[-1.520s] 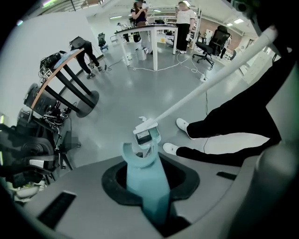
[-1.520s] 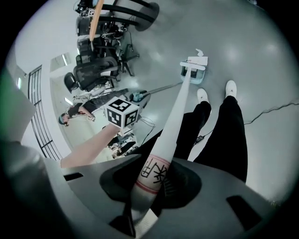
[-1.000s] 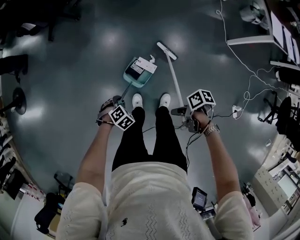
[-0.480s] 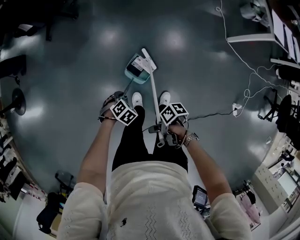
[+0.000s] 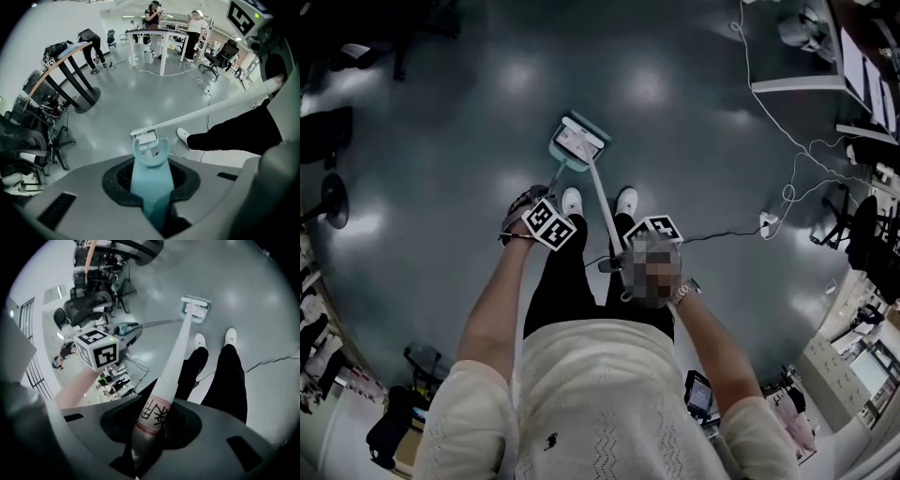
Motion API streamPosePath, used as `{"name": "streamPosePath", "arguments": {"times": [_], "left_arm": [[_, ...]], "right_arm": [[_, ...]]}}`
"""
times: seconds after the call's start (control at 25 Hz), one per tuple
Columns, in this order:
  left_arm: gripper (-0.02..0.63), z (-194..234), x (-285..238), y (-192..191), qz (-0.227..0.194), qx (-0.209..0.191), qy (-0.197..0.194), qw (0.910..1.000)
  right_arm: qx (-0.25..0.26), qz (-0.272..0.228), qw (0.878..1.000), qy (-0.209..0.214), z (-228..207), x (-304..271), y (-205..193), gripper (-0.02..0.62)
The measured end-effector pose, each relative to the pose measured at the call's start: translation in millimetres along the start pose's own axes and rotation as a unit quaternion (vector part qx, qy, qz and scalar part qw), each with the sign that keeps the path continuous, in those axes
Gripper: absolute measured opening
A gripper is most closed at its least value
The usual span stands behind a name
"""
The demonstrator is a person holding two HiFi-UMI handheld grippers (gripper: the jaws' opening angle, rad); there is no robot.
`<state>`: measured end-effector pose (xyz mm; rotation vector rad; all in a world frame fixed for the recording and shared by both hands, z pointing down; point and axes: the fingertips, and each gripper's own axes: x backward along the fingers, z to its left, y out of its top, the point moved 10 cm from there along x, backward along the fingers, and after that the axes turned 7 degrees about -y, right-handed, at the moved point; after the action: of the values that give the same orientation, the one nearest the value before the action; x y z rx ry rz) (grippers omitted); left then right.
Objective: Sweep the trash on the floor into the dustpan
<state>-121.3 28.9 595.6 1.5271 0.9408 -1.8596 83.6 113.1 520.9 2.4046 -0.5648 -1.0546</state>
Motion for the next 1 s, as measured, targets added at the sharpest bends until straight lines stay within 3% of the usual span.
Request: {"name": "streamPosePath", "arguments": {"times": [0.16,0.32,1.0], "left_arm": [[0.092,1,0,-3,0.001,0.004,-0.003,1.0],[0.092,0,-2,-7,0.007,0.002,-0.007,0.9999],[0.092,-7,-4,-2,0.019,0.015,0.004,0.9997]], "right_arm": [[-0.017,-0.045,0.998,0.044,1,23,-5,0.121],[-0.004,-0.062,0.998,0.017,8,26,-21,0.121],[-0.019,-0.083,0.996,0.03,4,28,-48,0.121]]}}
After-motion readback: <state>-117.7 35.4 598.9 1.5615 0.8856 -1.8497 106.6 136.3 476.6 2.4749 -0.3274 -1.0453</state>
